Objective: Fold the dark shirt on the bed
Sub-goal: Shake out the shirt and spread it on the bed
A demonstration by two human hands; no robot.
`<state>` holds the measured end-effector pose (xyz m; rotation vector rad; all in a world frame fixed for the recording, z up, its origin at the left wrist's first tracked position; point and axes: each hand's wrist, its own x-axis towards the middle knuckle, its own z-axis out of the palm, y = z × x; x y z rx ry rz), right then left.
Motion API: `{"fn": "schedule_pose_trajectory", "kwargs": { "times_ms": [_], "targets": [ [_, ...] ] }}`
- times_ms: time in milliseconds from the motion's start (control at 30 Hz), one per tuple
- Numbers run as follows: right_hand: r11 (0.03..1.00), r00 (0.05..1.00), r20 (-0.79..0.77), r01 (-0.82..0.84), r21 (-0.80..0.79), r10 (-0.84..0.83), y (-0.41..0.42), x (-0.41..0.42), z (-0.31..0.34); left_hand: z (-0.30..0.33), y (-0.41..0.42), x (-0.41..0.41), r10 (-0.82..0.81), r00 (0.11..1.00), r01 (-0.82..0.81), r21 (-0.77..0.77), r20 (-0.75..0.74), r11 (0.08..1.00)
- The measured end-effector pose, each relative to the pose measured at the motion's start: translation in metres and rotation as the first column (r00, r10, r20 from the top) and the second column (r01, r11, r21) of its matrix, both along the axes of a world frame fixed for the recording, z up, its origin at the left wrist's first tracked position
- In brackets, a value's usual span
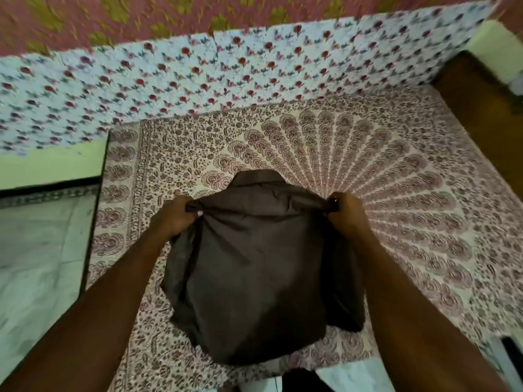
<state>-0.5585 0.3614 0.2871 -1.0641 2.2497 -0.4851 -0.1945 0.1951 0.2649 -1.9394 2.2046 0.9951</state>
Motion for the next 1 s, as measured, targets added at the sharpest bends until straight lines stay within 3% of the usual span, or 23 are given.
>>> {"fn": "schedule_pose_trajectory", "kwargs": {
  "times_ms": [167, 367, 567, 700, 767, 833, 867, 933, 1000],
  "targets": [
    [0.999, 0.994, -0.107, -0.004, 0.052, 0.01, -0.072, -0.047, -0.129, -0.104, -0.041, -0.052, 0.125, 0.991, -0.125, -0.004, 0.055, 0.992],
    [0.997, 0.965, -0.257, -0.03, 0.071, 0.048, -0.164, -0.089, -0.27, -0.222, -0.115, -0.106, 0.224, 0.966, -0.195, -0.201, 0.131, 0.96],
    [0.994, 0.935, -0.353, -0.071, -0.088, 0.035, -0.277, -0.114, -0.344, -0.307, -0.209, -0.149, 0.423, 0.898, -0.364, -0.33, 0.125, 0.871],
    [0.996, 0.956, -0.279, -0.092, 0.021, 0.094, -0.319, -0.122, -0.376, -0.336, -0.25, -0.159, 0.422, 0.892, -0.375, -0.256, 0.162, 0.891],
    [0.989, 0.981, -0.19, 0.0, -0.148, -0.028, -0.322, -0.126, -0.383, -0.341, -0.264, -0.157, 0.485, 0.869, -0.491, -0.049, -0.096, 0.87],
    [0.904, 0.976, -0.135, 0.103, -0.415, -0.173, -0.312, -0.128, -0.382, -0.345, -0.273, -0.143, 0.582, 0.656, -0.49, 0.315, -0.481, 0.813],
    [0.835, 0.962, -0.151, 0.112, -0.539, -0.226, -0.307, -0.127, -0.38, -0.349, -0.275, -0.134, 0.579, 0.571, -0.448, 0.371, -0.581, 0.814],
    [0.723, 0.952, -0.168, 0.074, -0.686, -0.257, -0.305, -0.122, -0.383, -0.352, -0.274, -0.125, 0.512, 0.483, -0.398, 0.343, -0.71, 0.851],
    [0.751, 0.955, -0.16, 0.086, -0.655, -0.248, -0.315, -0.121, -0.392, -0.36, -0.274, -0.129, 0.434, 0.518, -0.402, 0.239, -0.737, 0.884]
  ]
}}
